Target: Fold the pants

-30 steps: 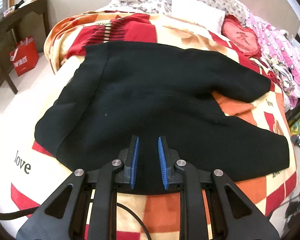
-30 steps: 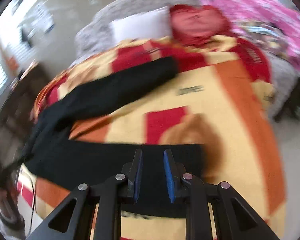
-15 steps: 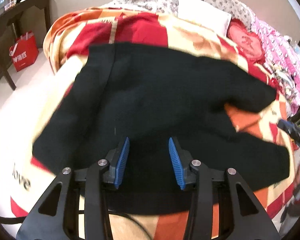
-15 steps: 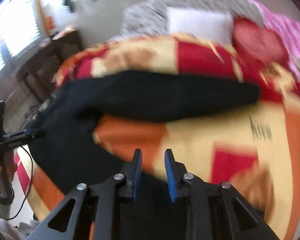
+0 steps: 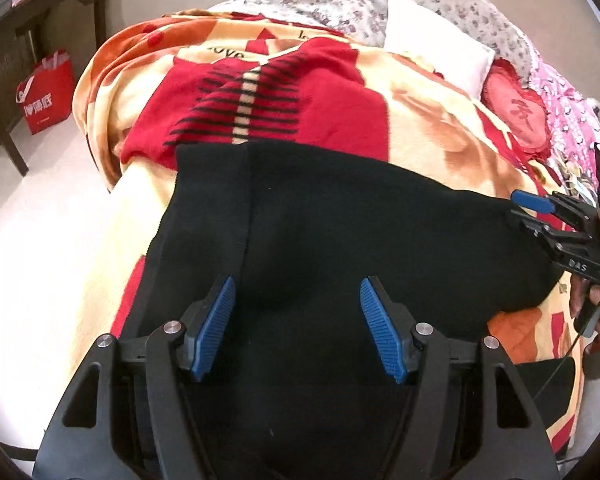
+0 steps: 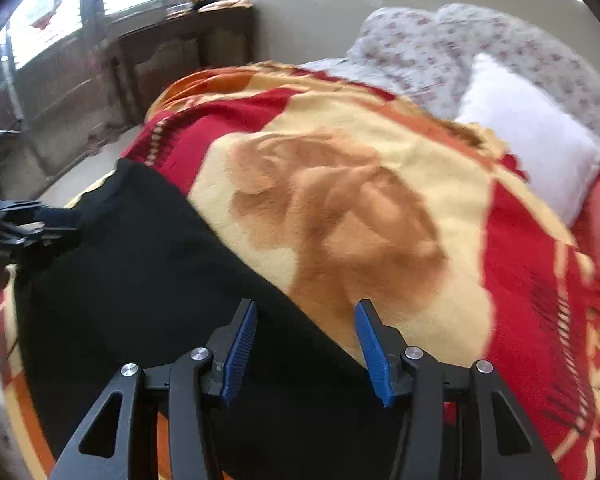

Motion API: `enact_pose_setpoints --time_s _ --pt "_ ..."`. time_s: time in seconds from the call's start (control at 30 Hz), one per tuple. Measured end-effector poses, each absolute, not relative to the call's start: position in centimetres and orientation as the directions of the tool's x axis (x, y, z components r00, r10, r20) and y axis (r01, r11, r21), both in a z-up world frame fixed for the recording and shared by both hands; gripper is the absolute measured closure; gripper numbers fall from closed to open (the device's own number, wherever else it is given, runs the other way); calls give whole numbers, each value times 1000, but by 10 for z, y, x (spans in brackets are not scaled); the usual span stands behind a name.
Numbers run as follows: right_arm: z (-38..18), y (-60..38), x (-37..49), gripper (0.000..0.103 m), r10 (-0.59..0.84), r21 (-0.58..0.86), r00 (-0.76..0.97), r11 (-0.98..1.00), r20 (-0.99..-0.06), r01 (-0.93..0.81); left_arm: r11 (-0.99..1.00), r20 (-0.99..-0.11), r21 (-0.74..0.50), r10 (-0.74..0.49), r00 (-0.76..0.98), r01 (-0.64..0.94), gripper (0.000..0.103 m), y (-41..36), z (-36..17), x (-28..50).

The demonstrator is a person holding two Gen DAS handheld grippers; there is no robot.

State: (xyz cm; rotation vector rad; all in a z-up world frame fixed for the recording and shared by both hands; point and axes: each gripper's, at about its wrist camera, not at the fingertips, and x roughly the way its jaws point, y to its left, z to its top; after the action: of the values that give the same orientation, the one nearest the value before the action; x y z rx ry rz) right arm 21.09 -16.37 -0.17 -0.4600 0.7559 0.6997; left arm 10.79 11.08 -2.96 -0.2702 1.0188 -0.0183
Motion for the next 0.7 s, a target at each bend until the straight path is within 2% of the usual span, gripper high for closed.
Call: enact_pose_setpoints --time_s 0.07,0.1,0.13,0.2,0.3,0.43,0.53,0.63,0.7 --pt "-6 -158 211 55 416 -129 496 653 -762 -746 966 -841 -230 -136 524 -119 38 113 -33 107" --pt "-9 -157 208 61 424 -129 483 635 -766 -761 965 -841 -232 -136 524 -121 38 112 -33 106" --pt "-11 -154 203 73 417 -141 487 631 -767 -763 965 -842 -233 -137 522 -123 38 112 -34 107" --pt "-16 -148 193 87 377 -189 518 639 -768 -746 964 -837 -230 -124 534 -136 38 114 -31 103" --pt "-2 -155 160 94 410 -204 558 644 -721 -737 954 -815 -261 -135 563 -149 38 123 -19 89" --pt "23 -168 90 98 489 -179 577 641 -655 -746 940 -768 -293 -124 628 -173 38 143 5 55" --pt "26 -172 27 99 543 -155 546 604 -638 -782 924 -733 -322 -104 672 -208 38 161 20 29" --pt "16 -169 -10 99 488 -242 599 610 -635 -754 920 -731 -305 -60 680 -247 33 172 23 14" --pt "23 -175 -7 98 473 -265 663 660 -580 -703 924 -748 -296 -67 660 -242 33 172 19 17"
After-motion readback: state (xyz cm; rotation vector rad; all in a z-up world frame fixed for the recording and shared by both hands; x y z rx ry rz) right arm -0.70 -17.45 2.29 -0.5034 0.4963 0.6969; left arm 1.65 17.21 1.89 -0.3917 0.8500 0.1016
